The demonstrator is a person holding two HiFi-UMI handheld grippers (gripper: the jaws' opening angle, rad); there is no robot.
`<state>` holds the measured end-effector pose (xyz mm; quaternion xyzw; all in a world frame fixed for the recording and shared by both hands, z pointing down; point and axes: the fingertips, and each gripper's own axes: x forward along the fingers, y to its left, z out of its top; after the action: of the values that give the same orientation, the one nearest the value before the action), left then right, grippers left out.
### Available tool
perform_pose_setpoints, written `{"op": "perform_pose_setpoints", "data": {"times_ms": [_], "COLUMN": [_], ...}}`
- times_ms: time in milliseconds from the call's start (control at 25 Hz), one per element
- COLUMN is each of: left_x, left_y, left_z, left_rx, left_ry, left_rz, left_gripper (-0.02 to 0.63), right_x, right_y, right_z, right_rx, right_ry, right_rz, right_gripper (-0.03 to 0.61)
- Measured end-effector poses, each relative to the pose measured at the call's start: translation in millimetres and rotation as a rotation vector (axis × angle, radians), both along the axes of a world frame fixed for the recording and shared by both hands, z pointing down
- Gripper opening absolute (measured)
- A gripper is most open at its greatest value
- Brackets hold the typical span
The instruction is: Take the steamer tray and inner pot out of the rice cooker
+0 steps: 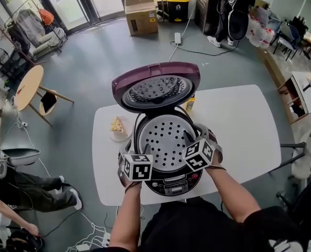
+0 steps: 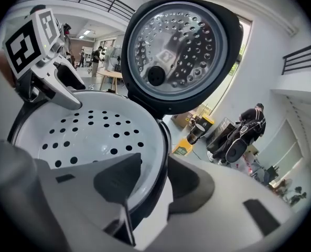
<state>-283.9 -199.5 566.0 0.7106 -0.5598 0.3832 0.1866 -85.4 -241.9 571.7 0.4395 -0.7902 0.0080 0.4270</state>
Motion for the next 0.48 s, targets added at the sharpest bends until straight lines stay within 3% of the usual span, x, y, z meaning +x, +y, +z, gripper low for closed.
{"op": "perform_pose_setpoints", "data": {"times_ms": [240, 480], "left_x": [5.5, 4.9], "left_y": [-2.2, -2.4], "left_z": [-6.1, -6.0], "left_rx": [0.041, 0.05], "left_ry": [-0.046, -0.071], "left_rz": [0.044, 0.051], "left_gripper": [0.173, 0.156], "right_x": [-3.6, -5.0], "right_y": [2.4, 2.1], "right_z": [-2.4, -2.9], "right_rx": [0.014, 0.017], "right_ry": [0.013, 0.0], "right_rz": [-0.025, -0.029], "right_gripper": [0.127, 0.119]}}
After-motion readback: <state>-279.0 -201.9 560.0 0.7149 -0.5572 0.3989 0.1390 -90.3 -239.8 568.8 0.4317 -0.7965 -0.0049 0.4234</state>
